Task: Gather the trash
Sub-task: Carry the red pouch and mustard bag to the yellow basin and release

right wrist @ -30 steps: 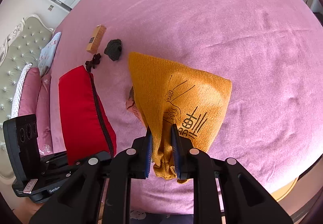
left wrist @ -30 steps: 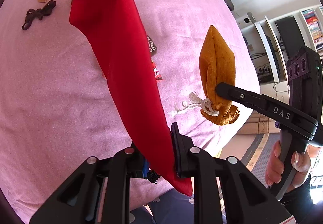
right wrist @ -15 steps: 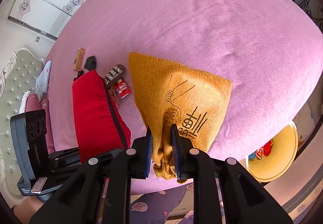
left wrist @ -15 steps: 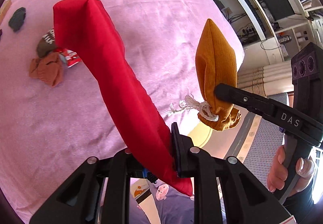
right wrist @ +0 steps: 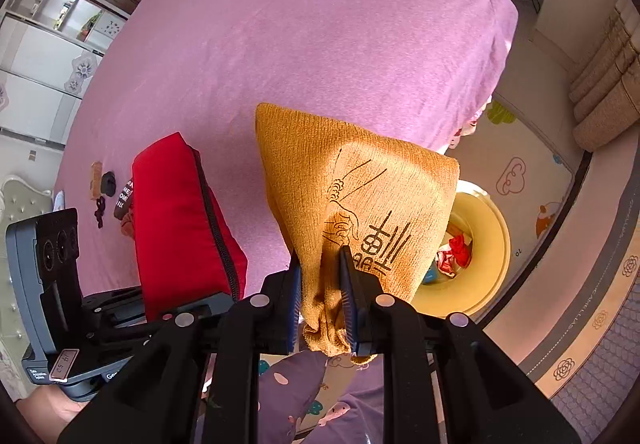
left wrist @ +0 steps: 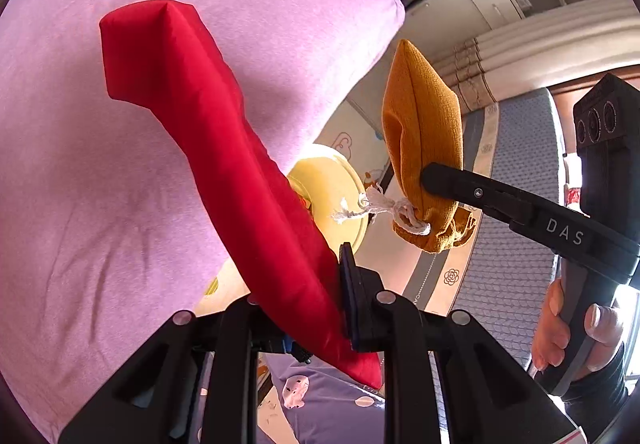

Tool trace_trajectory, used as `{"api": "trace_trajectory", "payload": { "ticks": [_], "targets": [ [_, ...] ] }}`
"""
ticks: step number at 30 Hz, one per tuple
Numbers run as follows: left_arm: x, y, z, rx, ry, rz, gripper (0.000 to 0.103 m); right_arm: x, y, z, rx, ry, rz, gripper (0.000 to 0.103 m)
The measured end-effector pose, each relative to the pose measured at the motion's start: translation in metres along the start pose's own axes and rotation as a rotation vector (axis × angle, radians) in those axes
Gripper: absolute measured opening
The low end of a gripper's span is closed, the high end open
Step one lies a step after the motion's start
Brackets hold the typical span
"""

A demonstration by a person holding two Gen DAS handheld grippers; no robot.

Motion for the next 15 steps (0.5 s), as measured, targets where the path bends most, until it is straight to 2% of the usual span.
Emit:
{"api": "trace_trajectory", "payload": {
  "ticks": [8,15],
  "targets": [
    [-0.069,-0.004,-0.07,0.115,0.014,-0.135,0.019,-0.085,0.017,0.009,0.015,0.037,-0.128,0.018],
    [-0.099,0.01,-0.112,0.2,0.011,-0.212,0.019,-0.127,0.03,0.013,0.022,0.038,-0.187,0.018]
  ]
}}
Point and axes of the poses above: each gripper's, at about its wrist camera, not at the fingertips, and z roughly against the way its jaws point, x to its left, y to its underside, the point moved 8 cm from there along -z, roughly the way its jaws point, and after that the axes turned 8 degrees about -x, right-handed, at the moved point
